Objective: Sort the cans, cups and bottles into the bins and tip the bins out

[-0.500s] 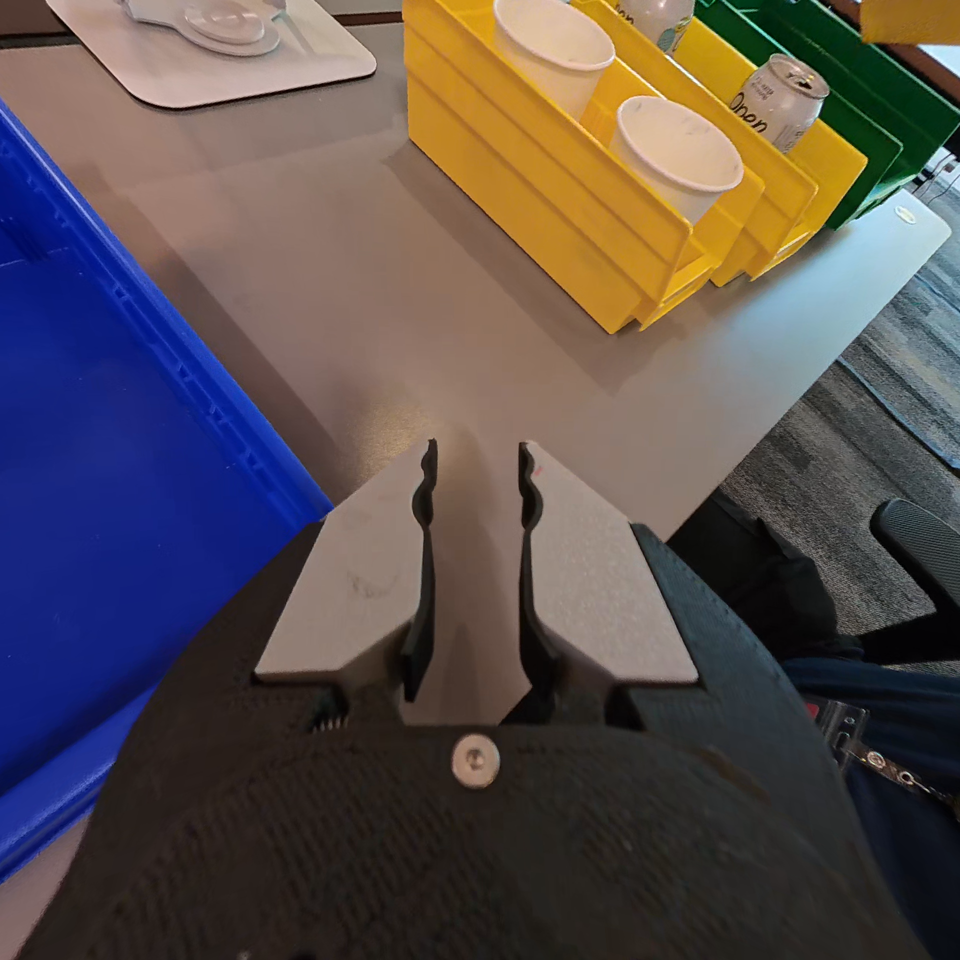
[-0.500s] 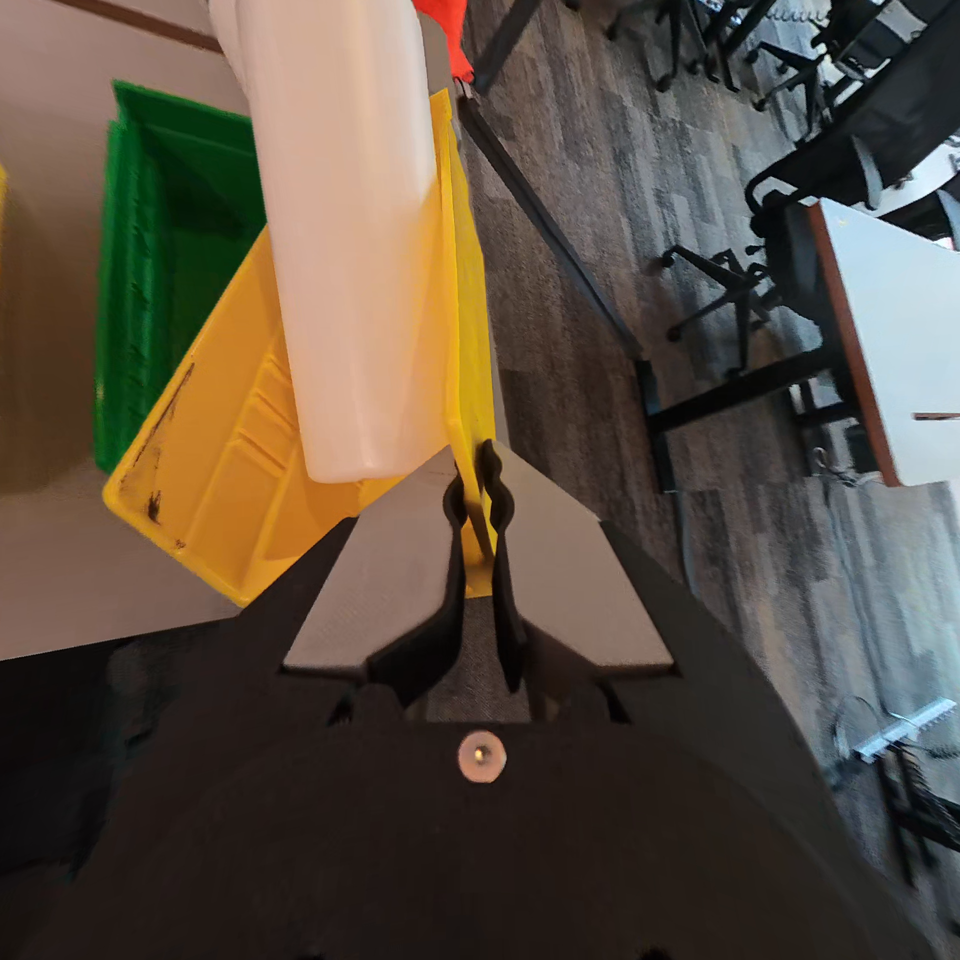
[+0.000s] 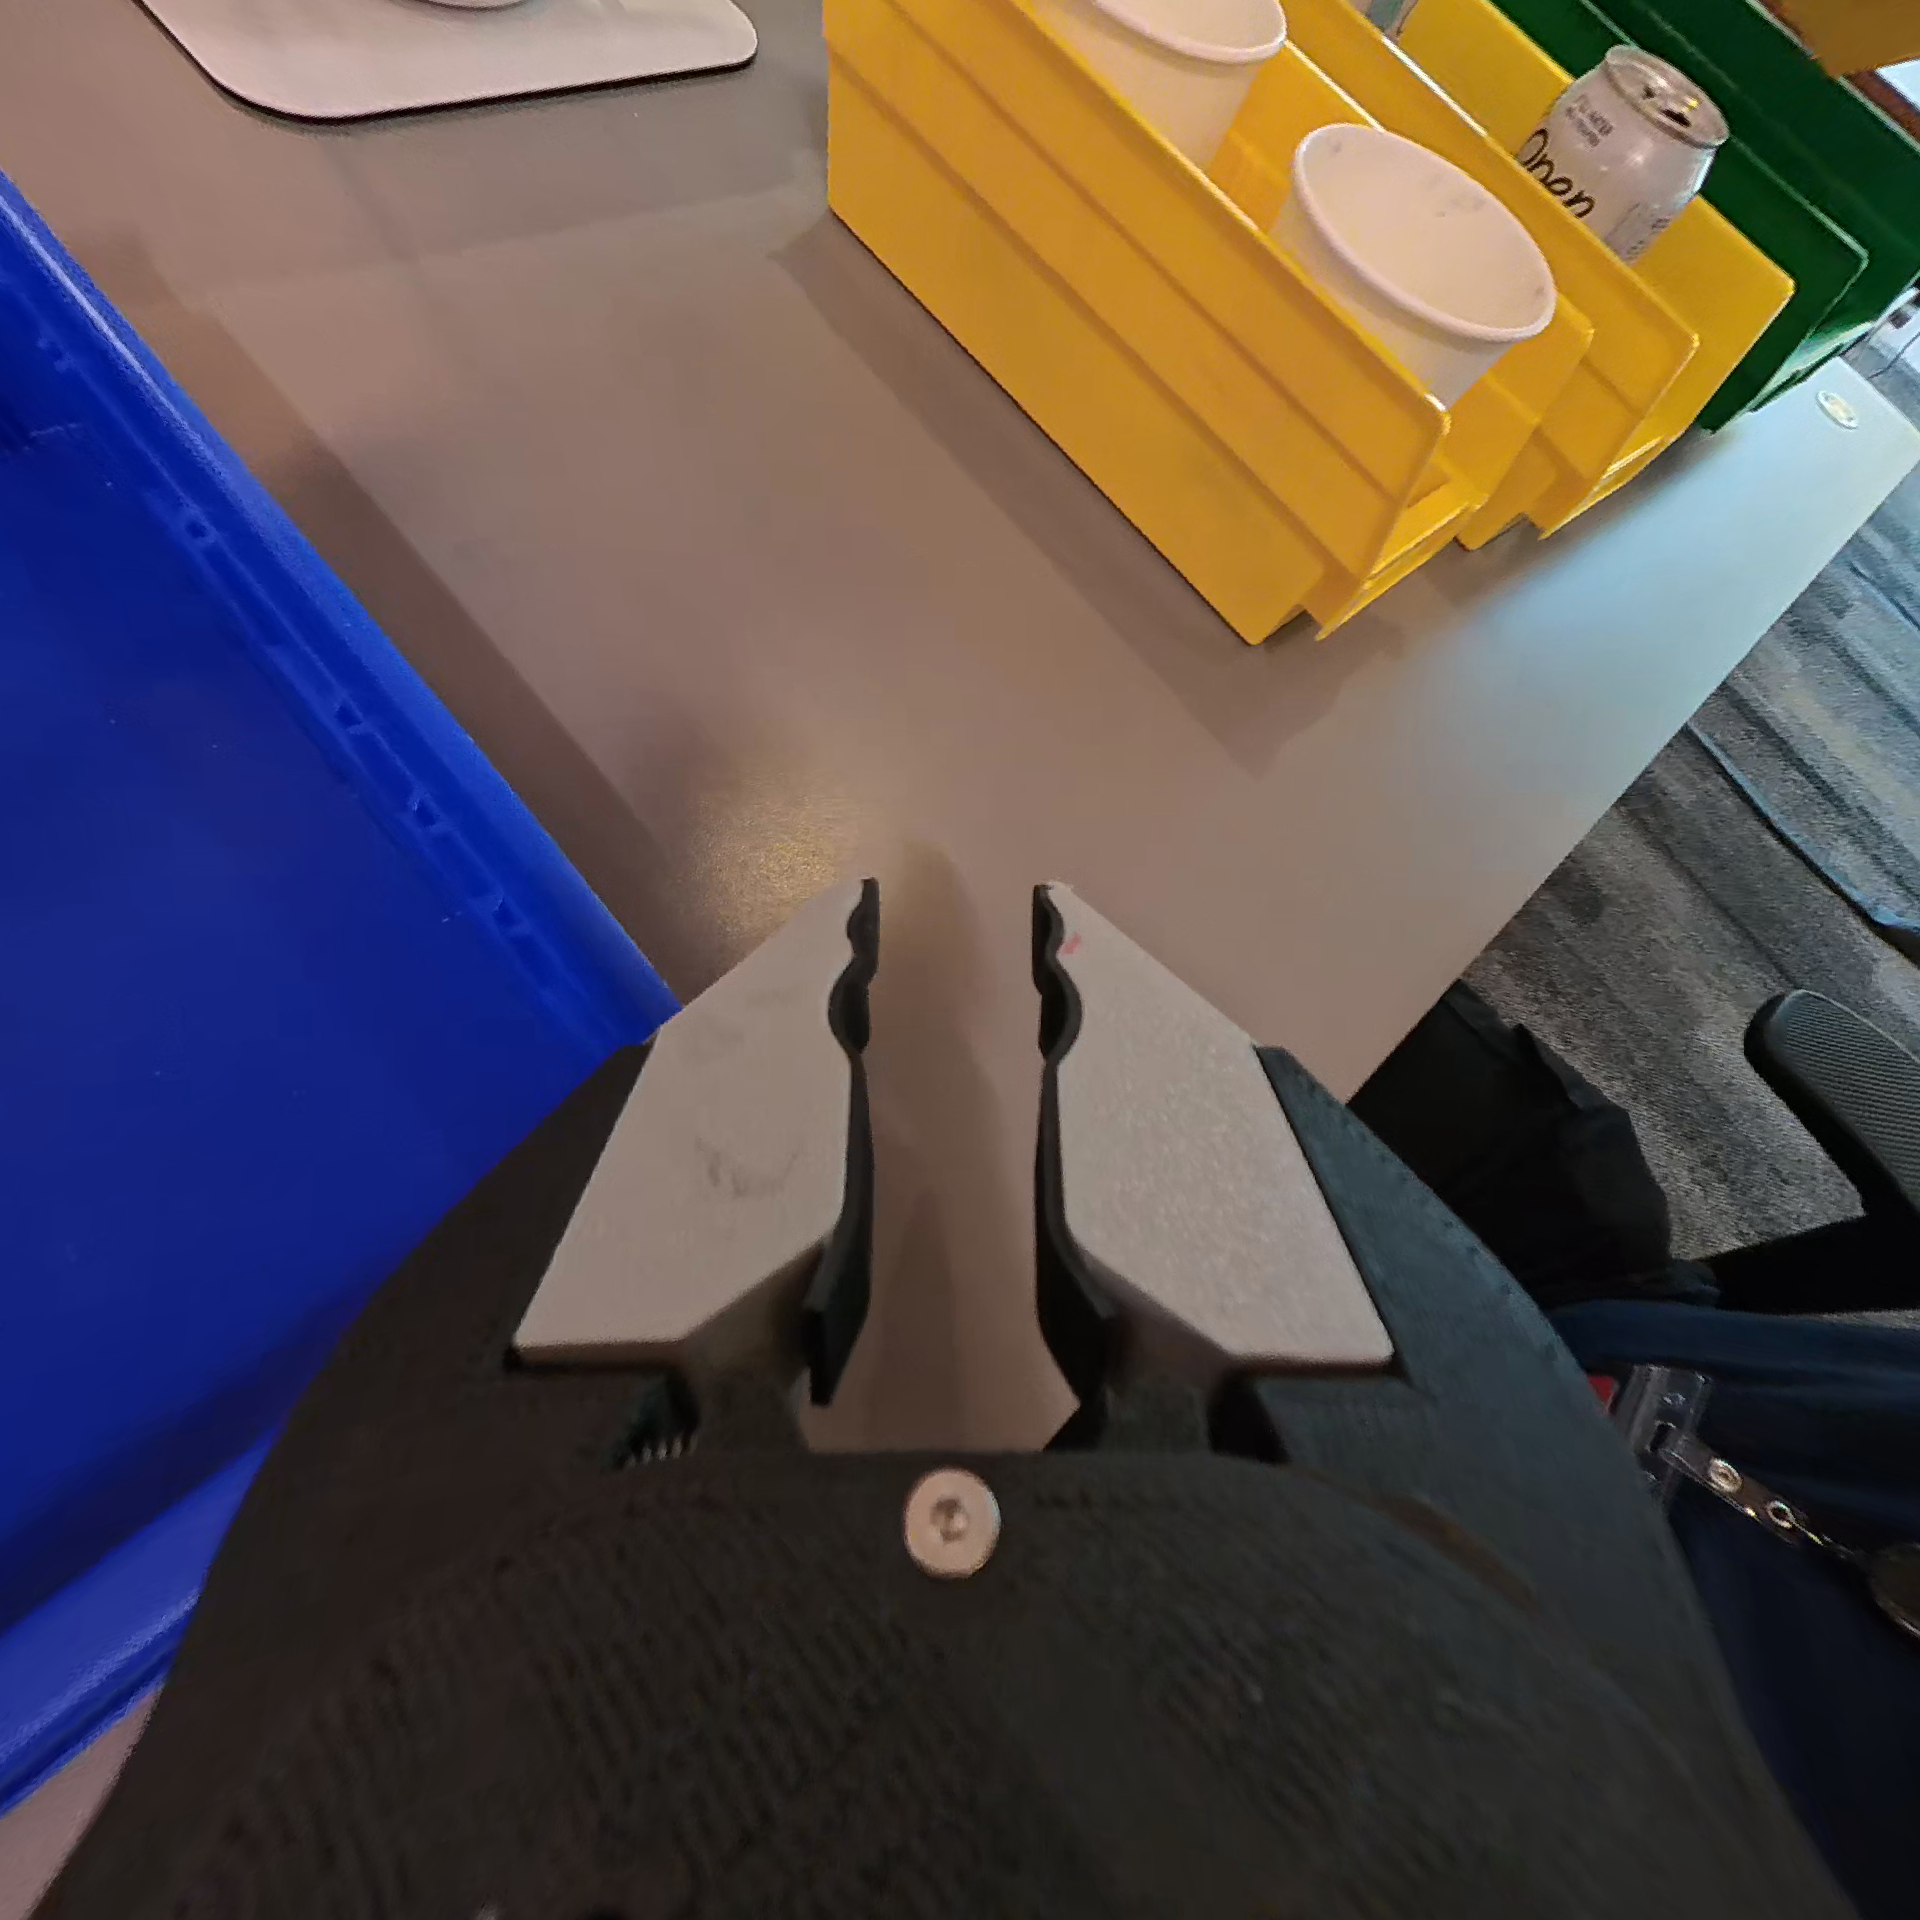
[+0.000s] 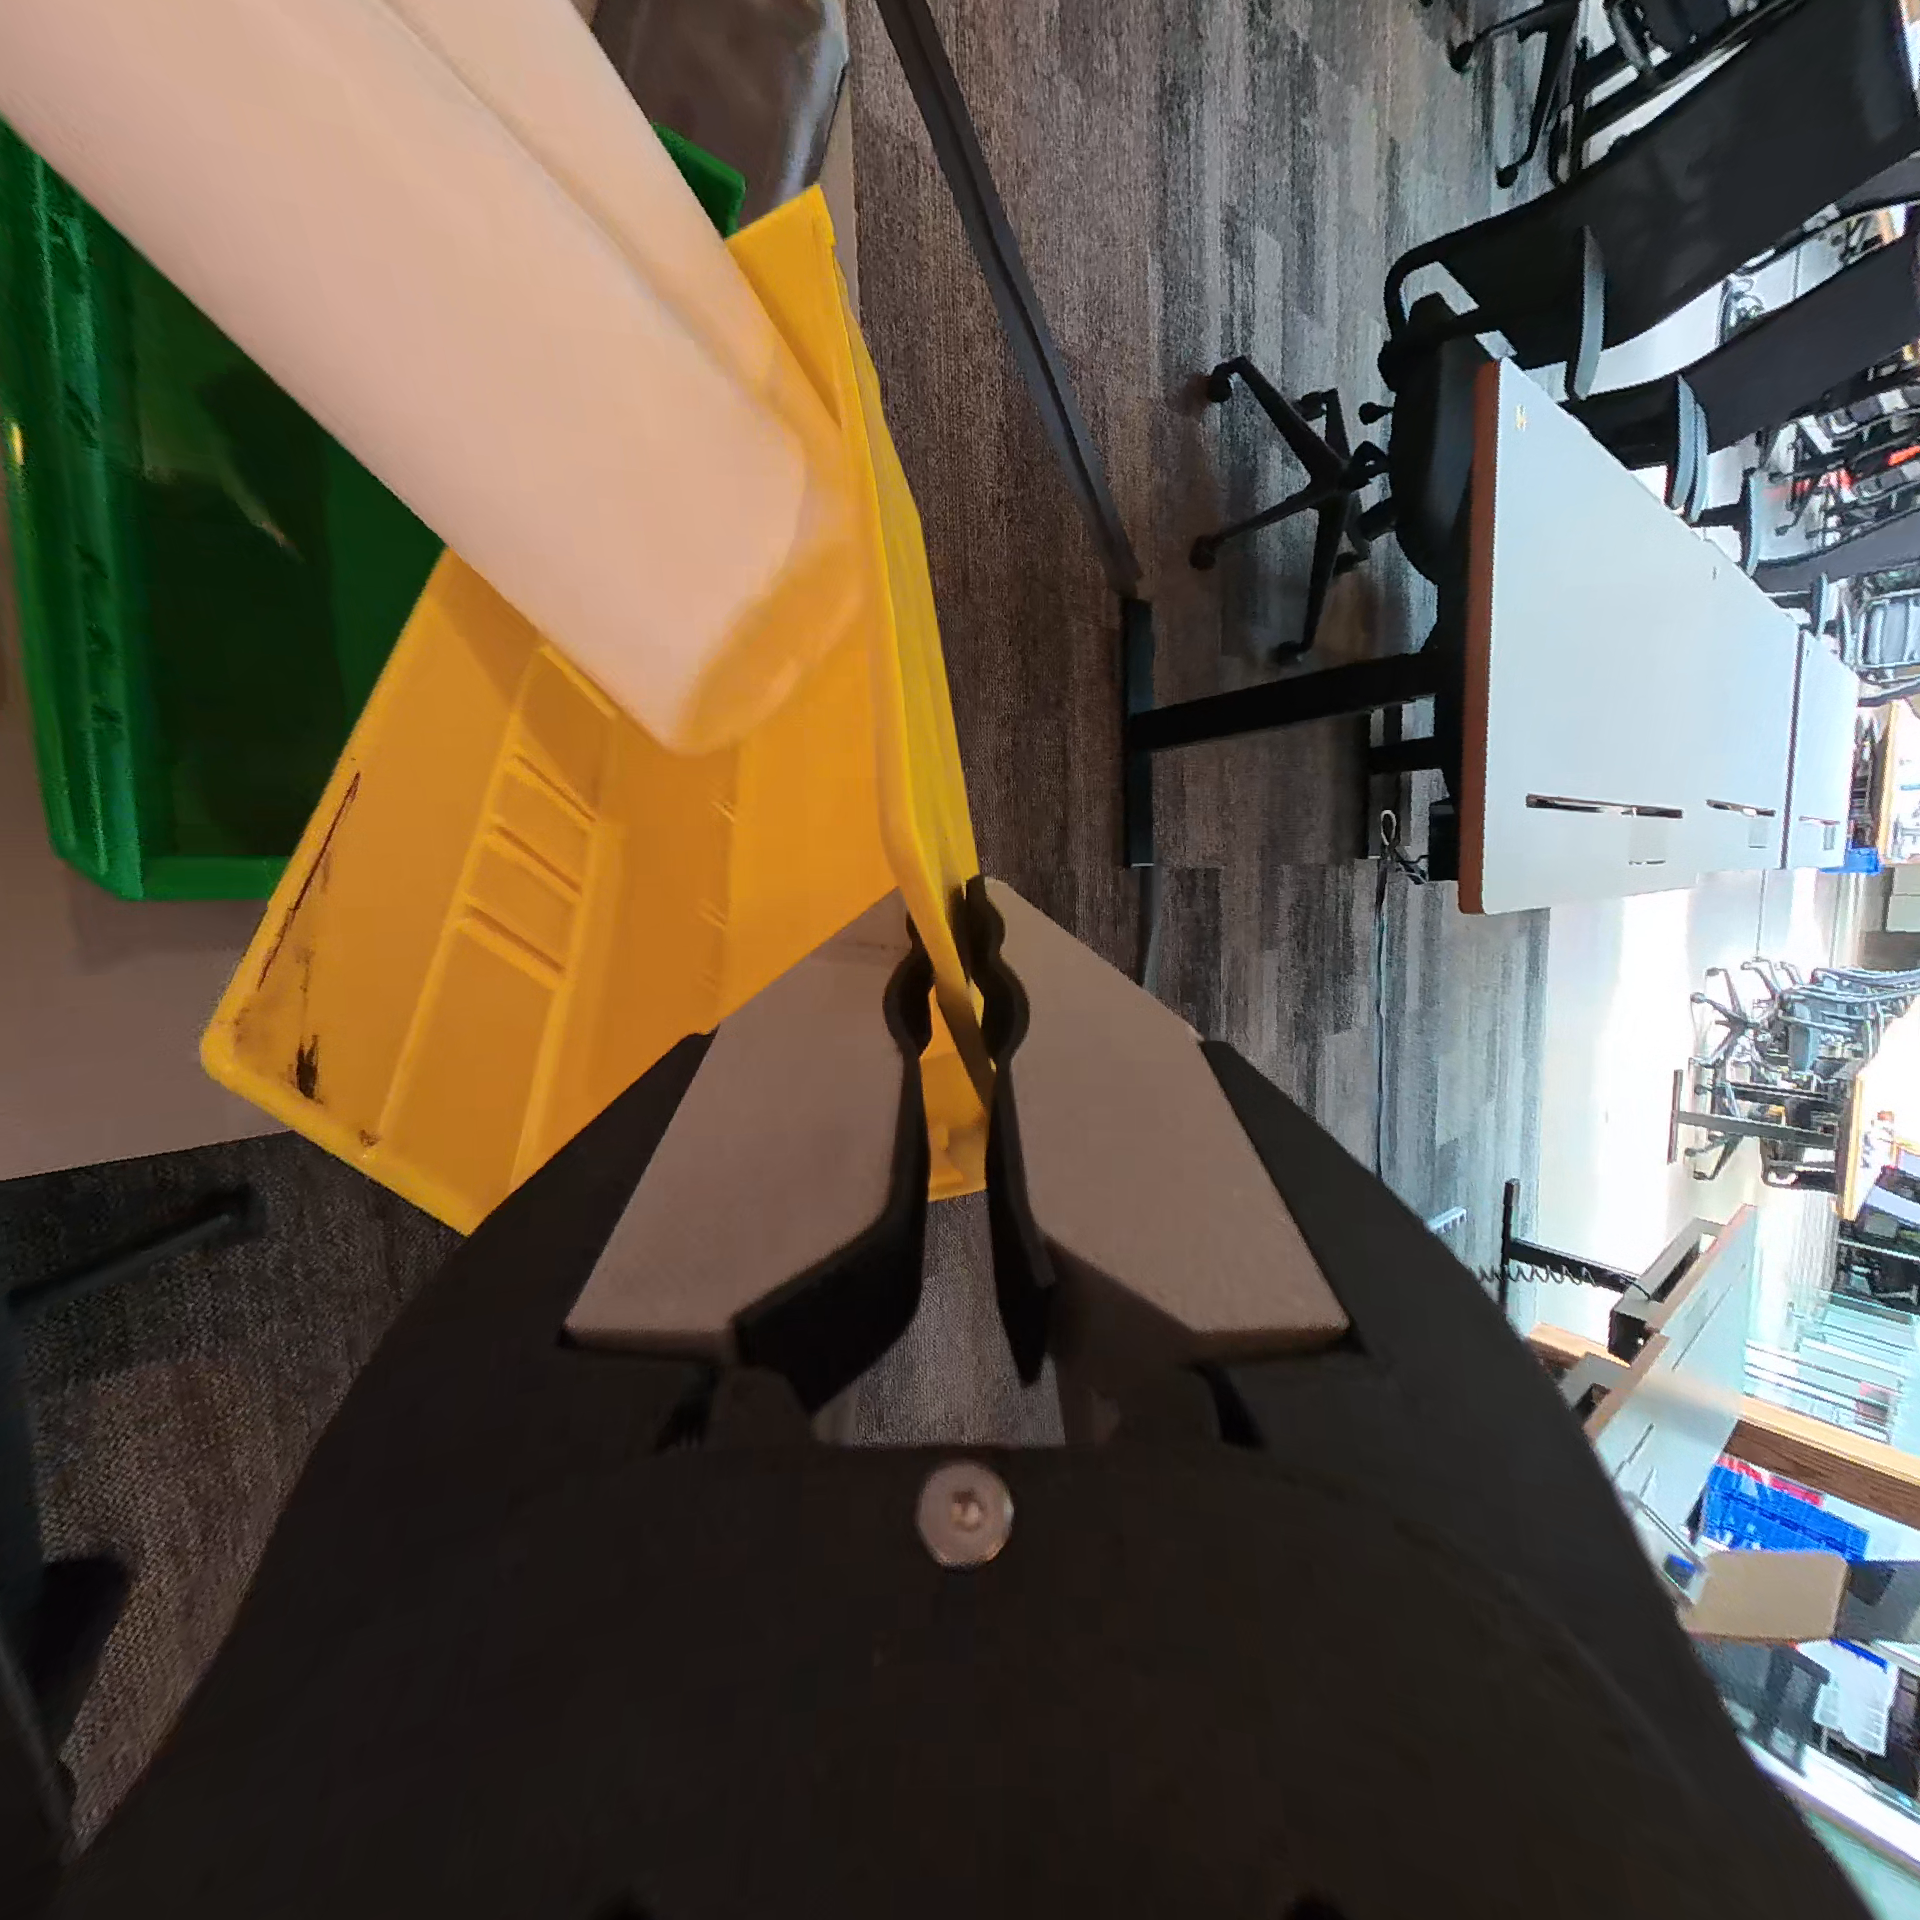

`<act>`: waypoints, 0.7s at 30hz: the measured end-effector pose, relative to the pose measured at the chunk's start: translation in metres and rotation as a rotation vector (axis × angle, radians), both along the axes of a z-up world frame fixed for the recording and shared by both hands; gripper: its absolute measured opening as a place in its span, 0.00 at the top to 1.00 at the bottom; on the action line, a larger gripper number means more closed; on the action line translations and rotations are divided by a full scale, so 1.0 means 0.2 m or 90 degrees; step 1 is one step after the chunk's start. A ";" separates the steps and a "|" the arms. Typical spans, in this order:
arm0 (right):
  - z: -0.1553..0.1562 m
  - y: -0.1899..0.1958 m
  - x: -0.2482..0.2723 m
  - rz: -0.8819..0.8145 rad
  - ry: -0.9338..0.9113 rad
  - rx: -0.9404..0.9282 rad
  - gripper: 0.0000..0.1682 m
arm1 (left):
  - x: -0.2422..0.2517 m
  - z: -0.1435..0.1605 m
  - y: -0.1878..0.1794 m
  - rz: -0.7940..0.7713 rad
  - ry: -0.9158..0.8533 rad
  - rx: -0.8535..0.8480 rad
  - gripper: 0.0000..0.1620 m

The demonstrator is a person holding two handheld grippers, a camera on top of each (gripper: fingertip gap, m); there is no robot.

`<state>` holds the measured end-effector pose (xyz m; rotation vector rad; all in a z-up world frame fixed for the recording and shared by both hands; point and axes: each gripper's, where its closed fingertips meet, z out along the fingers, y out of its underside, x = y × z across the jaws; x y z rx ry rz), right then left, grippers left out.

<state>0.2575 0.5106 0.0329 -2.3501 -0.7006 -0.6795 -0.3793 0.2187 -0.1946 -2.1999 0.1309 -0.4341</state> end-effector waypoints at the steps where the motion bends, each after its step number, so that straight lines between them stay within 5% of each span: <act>1: 0.01 0.00 0.01 -0.005 -0.002 -0.003 0.99 | 0.00 0.00 0.00 -0.003 -0.004 0.000 0.84; 9: 0.13 -0.02 0.13 -0.069 -0.081 -0.012 0.98 | 0.02 -0.01 0.01 -0.011 -0.003 -0.005 0.85; 21: 0.11 -0.12 0.06 0.004 -0.256 0.006 0.99 | 0.04 -0.04 0.03 -0.017 -0.001 -0.018 0.84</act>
